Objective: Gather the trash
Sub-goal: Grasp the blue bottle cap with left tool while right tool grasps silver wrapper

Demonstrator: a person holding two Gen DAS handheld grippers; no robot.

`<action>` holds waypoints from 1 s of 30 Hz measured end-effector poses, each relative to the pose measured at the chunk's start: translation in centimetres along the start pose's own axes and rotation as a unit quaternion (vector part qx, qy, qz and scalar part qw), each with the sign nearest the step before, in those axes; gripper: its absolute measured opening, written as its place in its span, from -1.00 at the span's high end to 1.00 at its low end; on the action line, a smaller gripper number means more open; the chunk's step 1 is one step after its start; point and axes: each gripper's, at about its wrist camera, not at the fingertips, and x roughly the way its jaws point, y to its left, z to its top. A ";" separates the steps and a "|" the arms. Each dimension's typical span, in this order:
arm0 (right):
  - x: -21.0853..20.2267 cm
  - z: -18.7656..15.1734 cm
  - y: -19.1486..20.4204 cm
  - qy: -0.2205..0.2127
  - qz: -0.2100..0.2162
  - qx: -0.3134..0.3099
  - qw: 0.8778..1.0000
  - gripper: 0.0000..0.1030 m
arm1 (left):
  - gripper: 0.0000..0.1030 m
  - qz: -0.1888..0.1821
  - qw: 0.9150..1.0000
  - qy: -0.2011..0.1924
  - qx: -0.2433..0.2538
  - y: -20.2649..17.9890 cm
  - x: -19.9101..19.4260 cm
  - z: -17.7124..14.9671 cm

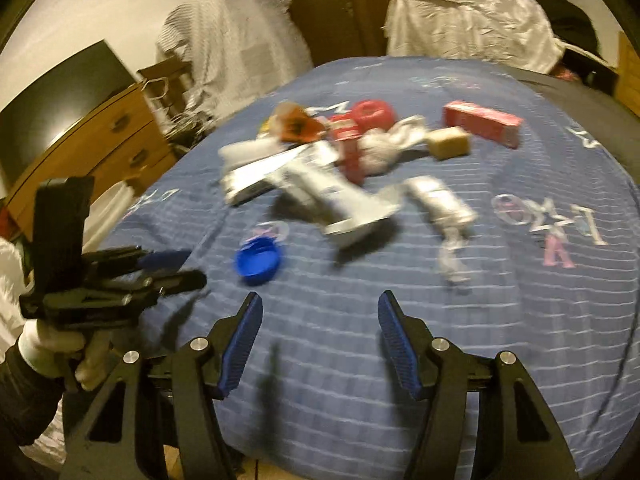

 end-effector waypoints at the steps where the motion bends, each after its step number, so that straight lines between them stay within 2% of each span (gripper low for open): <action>1: -0.1 0.5 -0.9 -0.005 -0.005 -0.003 1.000 -0.20 | -0.01 -0.001 1.000 0.001 0.011 -1.1 0.5 0.4; 5: 0.4 3.0 -3.5 -0.012 -0.029 -0.028 0.999 -0.20 | -0.01 -0.007 1.000 0.000 0.026 -3.2 1.6 1.4; 11: 4.8 7.2 -5.3 0.032 -0.044 -0.073 0.996 -0.20 | -0.01 0.006 1.000 0.001 0.023 -4.3 3.5 2.3; 14: 5.7 8.8 -4.4 0.028 -0.030 -0.092 0.995 -0.20 | -0.01 0.011 1.000 -0.001 0.021 -4.3 4.1 2.8; 17: 5.7 10.1 -2.8 0.020 0.019 -0.101 0.994 -0.20 | 0.09 0.020 1.000 -0.004 0.018 -4.1 4.4 3.0; 19: 6.6 10.7 -1.4 0.038 0.048 -0.111 0.992 -0.20 | 0.27 0.026 1.000 -0.005 0.015 -3.8 4.3 2.9; 22: 9.4 11.2 0.7 0.085 0.072 -0.137 0.984 -0.20 | 0.27 0.020 1.000 -0.006 0.009 -3.4 4.5 3.1; 27: 13.5 11.8 2.1 0.138 0.070 -0.150 0.976 -0.20 | 0.27 0.022 1.000 -0.002 0.010 -2.5 3.4 2.1; 30: 15.3 11.6 3.1 0.166 0.054 -0.168 0.970 -0.20 | 0.27 0.019 1.000 -0.001 0.008 -1.9 3.0 1.6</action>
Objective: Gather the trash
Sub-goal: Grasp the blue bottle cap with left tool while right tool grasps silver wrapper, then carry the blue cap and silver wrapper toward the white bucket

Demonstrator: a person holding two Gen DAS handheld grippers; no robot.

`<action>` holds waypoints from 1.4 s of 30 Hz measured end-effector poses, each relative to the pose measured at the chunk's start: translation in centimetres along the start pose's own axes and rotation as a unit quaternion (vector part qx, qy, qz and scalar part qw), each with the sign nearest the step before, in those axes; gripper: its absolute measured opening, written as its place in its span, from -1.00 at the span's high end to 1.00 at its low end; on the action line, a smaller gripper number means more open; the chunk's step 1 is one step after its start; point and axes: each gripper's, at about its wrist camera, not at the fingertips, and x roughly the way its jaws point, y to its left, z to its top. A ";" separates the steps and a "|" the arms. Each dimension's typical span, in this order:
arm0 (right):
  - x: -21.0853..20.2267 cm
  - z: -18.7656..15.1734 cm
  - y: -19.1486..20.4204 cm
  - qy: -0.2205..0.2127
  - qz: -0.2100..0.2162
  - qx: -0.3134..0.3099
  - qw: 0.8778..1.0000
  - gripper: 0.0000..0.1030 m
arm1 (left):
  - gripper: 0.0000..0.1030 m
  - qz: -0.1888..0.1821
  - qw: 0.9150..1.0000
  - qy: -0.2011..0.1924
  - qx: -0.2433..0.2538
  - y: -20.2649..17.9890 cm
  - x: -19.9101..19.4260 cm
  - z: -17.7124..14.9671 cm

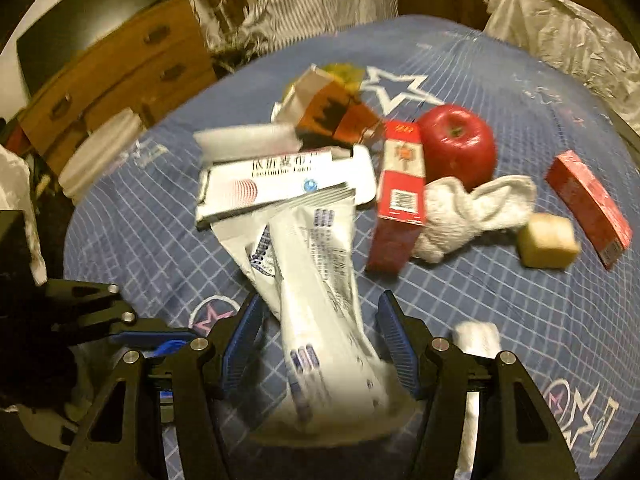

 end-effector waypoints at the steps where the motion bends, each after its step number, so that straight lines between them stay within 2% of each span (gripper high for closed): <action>1: 0.5 0.0 0.1 0.006 -0.006 -0.005 1.000 -0.15 | 0.26 0.000 1.000 -0.001 0.000 0.0 0.0 -0.1; 2: 0.8 0.0 0.2 0.010 -0.012 -0.008 1.000 -0.02 | 0.26 0.001 1.000 -0.002 0.000 0.0 -0.1 -0.1; 6: 0.1 -0.9 0.7 -0.013 -0.032 0.003 0.999 0.20 | 0.26 0.011 1.000 -0.007 0.006 -0.2 -0.3 -0.5; 8: -1.5 -1.9 1.1 -0.047 -0.045 0.018 0.998 0.29 | 0.27 0.022 1.000 -0.015 0.008 -0.5 -0.3 -0.6; 11: -4.9 -3.7 1.1 -0.109 -0.062 0.049 0.991 0.30 | 0.27 0.037 0.999 -0.032 -0.004 -0.5 -0.9 -0.9; 14: -8.3 -6.0 1.5 -0.166 -0.084 0.082 0.979 0.30 | 0.27 0.052 0.997 -0.055 -0.014 -0.4 -2.4 -0.9; 18: -12.8 -9.0 2.3 -0.238 -0.124 0.119 0.956 0.30 | 0.27 0.070 0.992 -0.103 -0.026 -0.8 -5.3 0.3; 24: -18.6 -12.5 4.8 -0.326 -0.180 0.146 0.916 0.30 | 0.27 0.098 0.977 -0.190 -0.029 -3.4 -11.1 2.2; 29: -22.5 -14.8 6.8 -0.369 -0.215 0.145 0.893 0.29 | 0.27 0.111 0.967 -0.227 -0.026 -5.1 -14.1 3.0; 33: -24.8 -16.1 8.4 -0.392 -0.234 0.145 0.878 0.29 | 0.27 0.119 0.961 -0.249 -0.026 -6.3 -15.8 2.7; 42: -26.6 -17.3 11.3 -0.406 -0.249 0.140 0.868 0.28 | 0.27 0.124 0.956 -0.266 -0.028 -7.7 -17.0 2.4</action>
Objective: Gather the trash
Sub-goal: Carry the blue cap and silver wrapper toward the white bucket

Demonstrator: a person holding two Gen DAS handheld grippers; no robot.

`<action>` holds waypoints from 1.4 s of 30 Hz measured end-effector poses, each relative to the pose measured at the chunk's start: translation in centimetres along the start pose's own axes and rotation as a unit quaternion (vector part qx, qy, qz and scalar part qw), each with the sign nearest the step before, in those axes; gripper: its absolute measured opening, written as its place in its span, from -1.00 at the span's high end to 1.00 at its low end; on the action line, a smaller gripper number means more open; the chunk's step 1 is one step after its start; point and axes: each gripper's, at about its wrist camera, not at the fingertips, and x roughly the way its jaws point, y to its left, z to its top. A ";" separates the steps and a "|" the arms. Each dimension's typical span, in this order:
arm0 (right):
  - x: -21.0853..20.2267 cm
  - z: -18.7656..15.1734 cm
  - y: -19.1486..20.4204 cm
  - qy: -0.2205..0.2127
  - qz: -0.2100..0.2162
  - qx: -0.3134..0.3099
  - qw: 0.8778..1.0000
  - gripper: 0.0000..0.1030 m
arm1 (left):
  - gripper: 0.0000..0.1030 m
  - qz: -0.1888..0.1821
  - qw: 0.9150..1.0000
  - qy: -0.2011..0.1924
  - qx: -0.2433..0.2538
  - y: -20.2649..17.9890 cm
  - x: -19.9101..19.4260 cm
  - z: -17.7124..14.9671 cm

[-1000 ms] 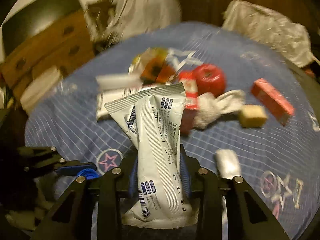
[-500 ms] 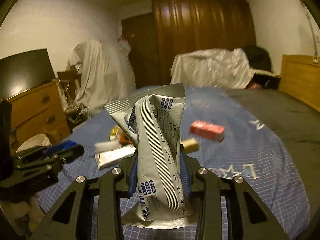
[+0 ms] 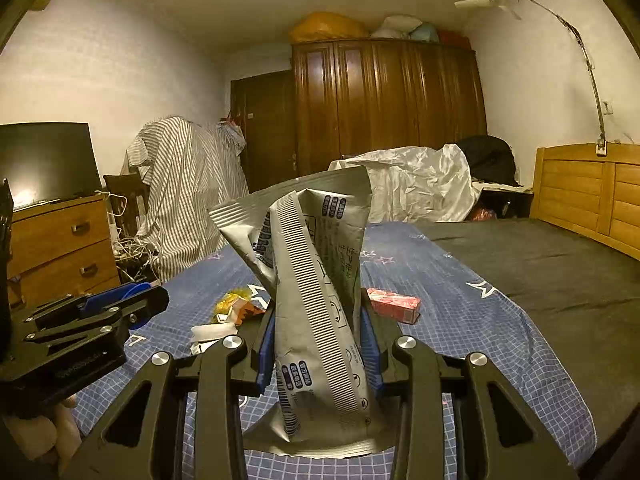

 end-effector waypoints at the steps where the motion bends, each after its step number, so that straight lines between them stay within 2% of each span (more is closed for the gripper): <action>1: -0.2 0.0 0.0 0.001 0.001 0.000 1.000 0.28 | 0.27 -0.001 1.000 -0.001 0.001 0.0 -0.1 0.0; 7: -0.1 0.0 -0.2 -0.002 0.001 -0.002 1.000 0.28 | 0.27 0.005 1.000 -0.012 -0.002 0.7 -0.6 0.0; 13: 0.8 0.9 1.0 -0.008 0.021 -0.012 1.000 0.28 | 0.27 0.024 0.999 -0.022 -0.013 2.6 -1.2 0.5; 19: 2.8 2.7 4.8 -0.012 0.061 -0.027 0.998 0.27 | 0.27 0.055 0.998 -0.033 -0.026 6.1 -2.0 1.4; 25: 5.4 4.6 11.3 -0.008 0.121 -0.039 0.992 0.27 | 0.27 0.099 0.993 -0.042 -0.039 10.8 -3.3 2.3; 30: 7.5 5.8 17.2 0.002 0.170 -0.052 0.984 0.27 | 0.27 0.145 0.987 -0.051 -0.054 15.3 -4.8 3.2; 35: 9.3 7.0 24.0 0.013 0.217 -0.072 0.973 0.27 | 0.27 0.193 0.977 -0.055 -0.070 20.2 -6.8 3.8; 42: 12.8 8.8 34.6 0.044 0.282 -0.103 0.953 0.27 | 0.27 0.252 0.962 -0.045 -0.098 27.3 -9.2 3.8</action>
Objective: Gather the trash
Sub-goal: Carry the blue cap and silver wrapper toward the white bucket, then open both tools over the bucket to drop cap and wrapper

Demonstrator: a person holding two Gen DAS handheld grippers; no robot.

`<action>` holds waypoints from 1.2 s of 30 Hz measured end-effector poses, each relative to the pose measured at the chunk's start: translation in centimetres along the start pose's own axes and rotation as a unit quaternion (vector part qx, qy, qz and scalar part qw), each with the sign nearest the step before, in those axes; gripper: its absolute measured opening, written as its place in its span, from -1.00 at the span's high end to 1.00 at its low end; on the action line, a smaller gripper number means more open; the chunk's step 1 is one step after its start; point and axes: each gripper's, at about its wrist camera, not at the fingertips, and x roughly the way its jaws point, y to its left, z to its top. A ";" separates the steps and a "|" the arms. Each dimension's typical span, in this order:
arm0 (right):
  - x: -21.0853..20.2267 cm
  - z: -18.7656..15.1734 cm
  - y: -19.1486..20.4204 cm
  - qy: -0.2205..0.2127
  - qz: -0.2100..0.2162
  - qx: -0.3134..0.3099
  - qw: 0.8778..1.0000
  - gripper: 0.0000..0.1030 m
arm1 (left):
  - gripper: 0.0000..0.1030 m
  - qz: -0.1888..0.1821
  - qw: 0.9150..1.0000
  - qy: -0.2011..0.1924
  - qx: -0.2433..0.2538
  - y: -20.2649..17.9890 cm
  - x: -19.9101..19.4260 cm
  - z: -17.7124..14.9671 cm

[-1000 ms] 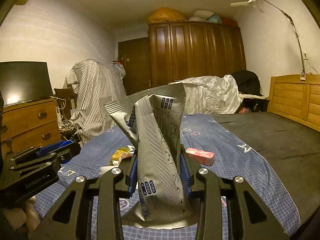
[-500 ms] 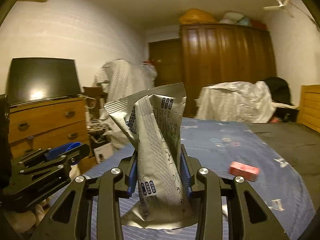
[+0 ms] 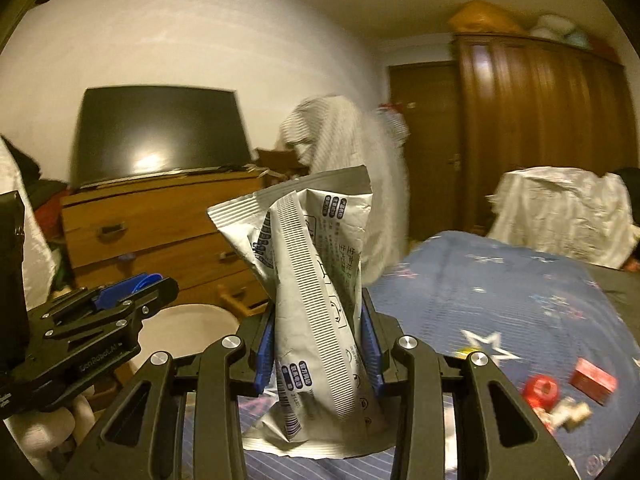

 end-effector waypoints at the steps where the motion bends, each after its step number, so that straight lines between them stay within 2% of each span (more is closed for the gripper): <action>1: 1.5 0.6 1.1 0.008 0.013 -0.004 1.000 0.27 | 0.27 0.007 1.000 0.003 -0.003 0.8 0.2 0.2; 7: 9.8 3.2 6.5 0.064 0.070 -0.017 0.995 0.27 | 0.27 0.045 0.999 0.027 -0.014 6.2 2.1 1.0; 11: 16.1 4.2 9.6 0.123 0.110 -0.014 0.986 0.27 | 0.27 0.059 0.997 0.053 -0.026 9.8 4.1 1.4; 16: 25.3 3.1 13.4 0.229 0.141 -0.025 0.963 0.27 | 0.27 0.064 0.992 0.100 -0.049 13.5 7.4 0.7; 22: 32.7 0.8 17.1 0.314 0.159 -0.048 0.935 0.27 | 0.27 0.067 0.983 0.158 -0.063 16.7 11.0 -1.5; 24: 34.7 0.1 18.3 0.339 0.166 -0.053 0.924 0.27 | 0.27 0.069 0.980 0.173 -0.066 17.6 11.9 -2.3; 27: 36.8 -1.0 19.0 0.361 0.166 -0.059 0.916 0.27 | 0.27 0.071 0.977 0.187 -0.071 19.0 12.9 -3.3; 32: 38.2 -2.5 18.3 0.375 0.159 -0.073 0.910 0.26 | 0.27 0.081 0.974 0.195 -0.076 20.8 13.3 -4.4; 36: 38.9 -3.0 16.7 0.378 0.151 -0.069 0.911 0.26 | 0.27 0.086 0.973 0.196 -0.082 22.0 13.5 -4.6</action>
